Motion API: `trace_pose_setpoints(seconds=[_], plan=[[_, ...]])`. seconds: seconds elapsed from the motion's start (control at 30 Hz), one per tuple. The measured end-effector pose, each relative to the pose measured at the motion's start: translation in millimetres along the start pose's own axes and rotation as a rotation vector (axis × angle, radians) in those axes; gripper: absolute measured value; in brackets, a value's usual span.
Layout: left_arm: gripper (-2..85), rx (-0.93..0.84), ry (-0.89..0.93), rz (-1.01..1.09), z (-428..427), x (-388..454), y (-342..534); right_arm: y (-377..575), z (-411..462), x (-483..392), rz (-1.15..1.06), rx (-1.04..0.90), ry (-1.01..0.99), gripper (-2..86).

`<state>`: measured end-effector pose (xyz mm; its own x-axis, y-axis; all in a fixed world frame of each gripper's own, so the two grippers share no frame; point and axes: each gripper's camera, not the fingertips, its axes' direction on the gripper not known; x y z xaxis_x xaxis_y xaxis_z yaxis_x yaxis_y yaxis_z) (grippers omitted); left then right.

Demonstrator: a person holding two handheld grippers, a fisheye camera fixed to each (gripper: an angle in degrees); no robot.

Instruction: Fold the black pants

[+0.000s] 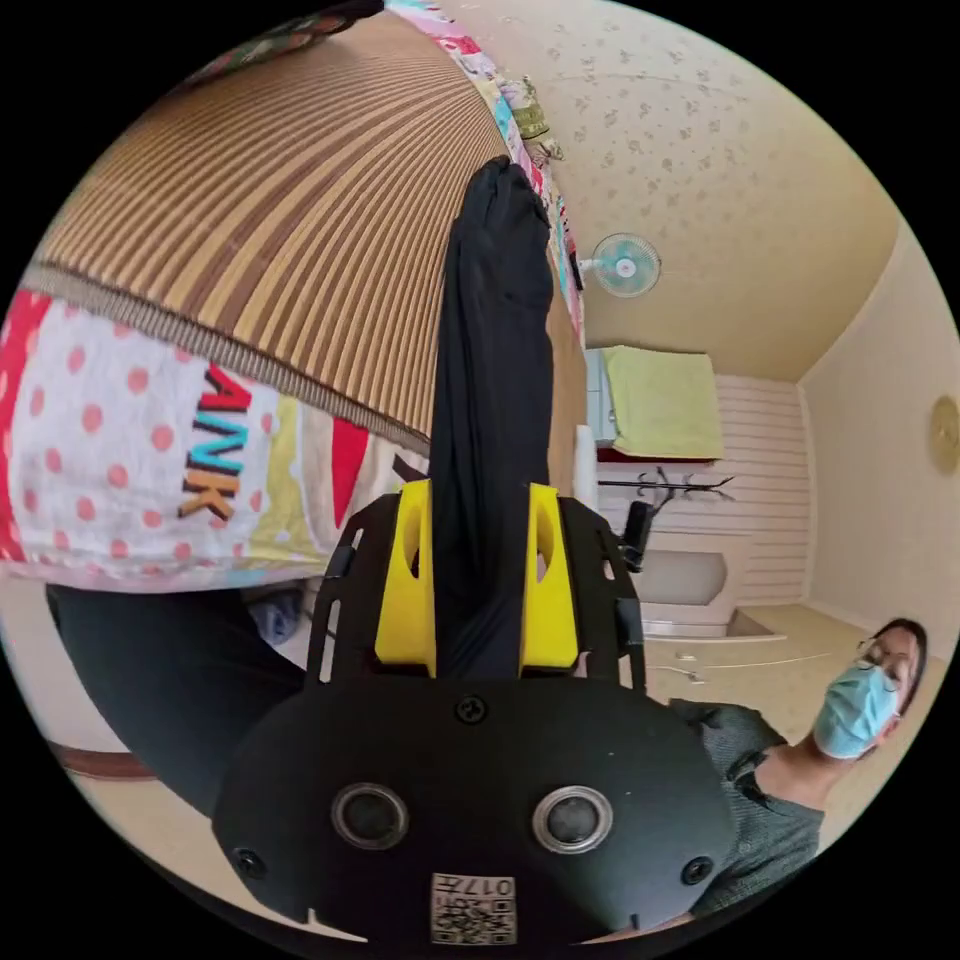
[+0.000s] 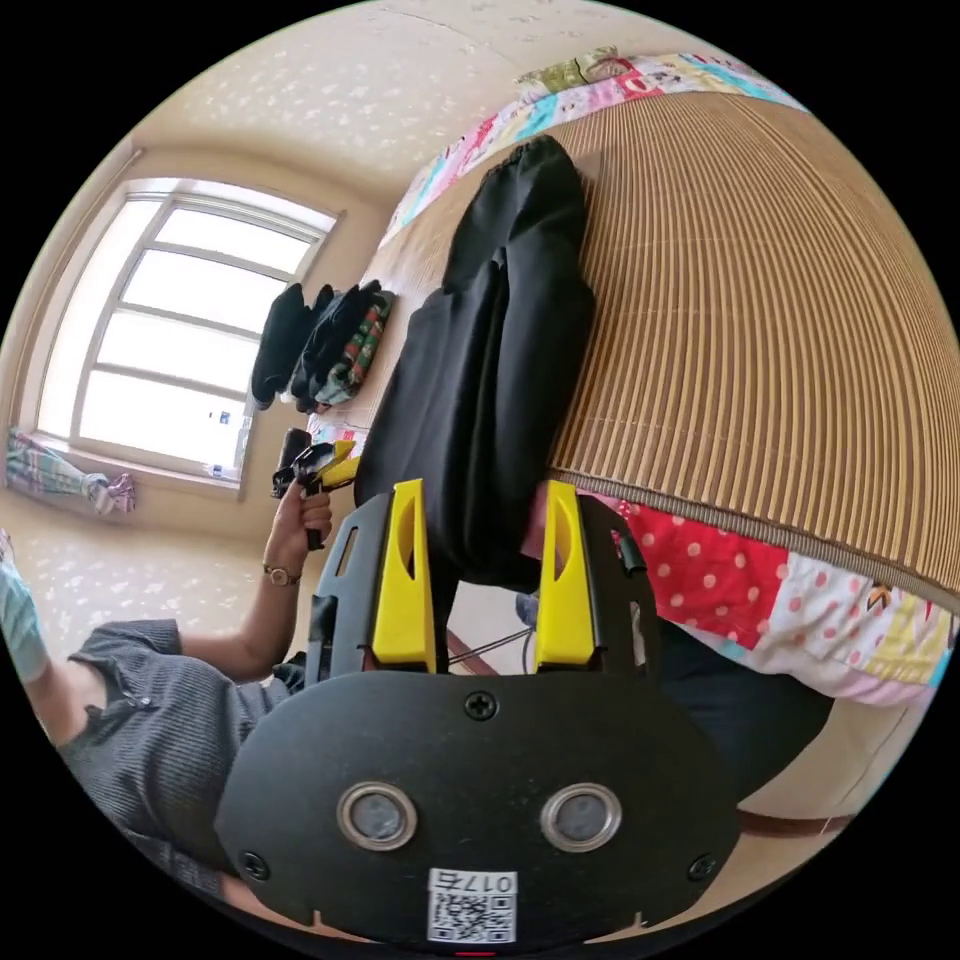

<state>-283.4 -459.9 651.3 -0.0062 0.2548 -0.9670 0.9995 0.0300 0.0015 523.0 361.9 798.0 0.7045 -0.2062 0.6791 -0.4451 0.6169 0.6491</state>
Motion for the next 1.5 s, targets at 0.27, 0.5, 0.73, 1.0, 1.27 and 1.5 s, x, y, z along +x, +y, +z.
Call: trace_pose_setpoints(seconds=[0.27,0.5,0.73,1.0,1.27,1.5], plan=[[15.0,-0.004,0.336,-0.073,3,-13,-1,-26,46,-38,-0.154,0.074,0.014,13.9],[16.4,0.012,0.413,-0.103,2,-15,2,-71,109,-65,-0.18,0.022,0.083,14.4],[16.8,0.007,0.473,-0.103,11,-15,6,-84,140,-85,-0.192,0.049,0.111,15.1],[13.7,-0.012,0.209,-0.013,23,2,16,-54,175,-111,-0.299,0.01,0.299,11.9],[11.1,-0.037,0.021,0.073,51,29,34,-102,190,-100,-0.175,-0.077,0.164,8.4],[11.2,-0.041,-0.048,0.128,68,46,47,-72,114,-149,-0.26,0.144,0.222,4.4]])
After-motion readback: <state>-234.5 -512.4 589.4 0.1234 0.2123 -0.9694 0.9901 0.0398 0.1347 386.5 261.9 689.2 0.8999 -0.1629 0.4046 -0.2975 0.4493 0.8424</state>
